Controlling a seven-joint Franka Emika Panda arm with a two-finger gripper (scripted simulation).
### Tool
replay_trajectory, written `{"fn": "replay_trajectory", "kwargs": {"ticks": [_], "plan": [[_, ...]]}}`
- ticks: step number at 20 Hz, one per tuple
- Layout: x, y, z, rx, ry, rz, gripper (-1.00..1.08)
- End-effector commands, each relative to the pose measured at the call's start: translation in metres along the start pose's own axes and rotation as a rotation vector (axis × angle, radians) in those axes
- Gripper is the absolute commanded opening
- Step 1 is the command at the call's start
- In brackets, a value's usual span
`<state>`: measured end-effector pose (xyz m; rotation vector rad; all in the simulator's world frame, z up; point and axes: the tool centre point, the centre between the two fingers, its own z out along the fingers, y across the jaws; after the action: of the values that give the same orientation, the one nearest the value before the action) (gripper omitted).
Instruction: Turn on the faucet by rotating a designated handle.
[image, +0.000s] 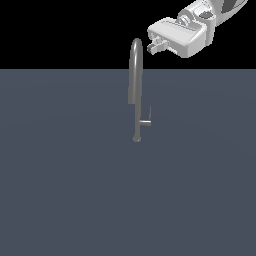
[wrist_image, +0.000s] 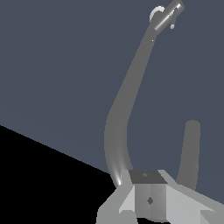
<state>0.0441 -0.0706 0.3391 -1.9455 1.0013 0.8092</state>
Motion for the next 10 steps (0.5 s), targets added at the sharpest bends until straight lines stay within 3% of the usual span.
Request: {"fn": "replay_trajectory", "kwargs": {"ticks": [1,10], "plan": [[0.023,0.0,0.002,0.054,-0.048,0.055,-1.0],[0.108,0.01,0.022,0.266,-0.23,0.274,-1.0]]}}
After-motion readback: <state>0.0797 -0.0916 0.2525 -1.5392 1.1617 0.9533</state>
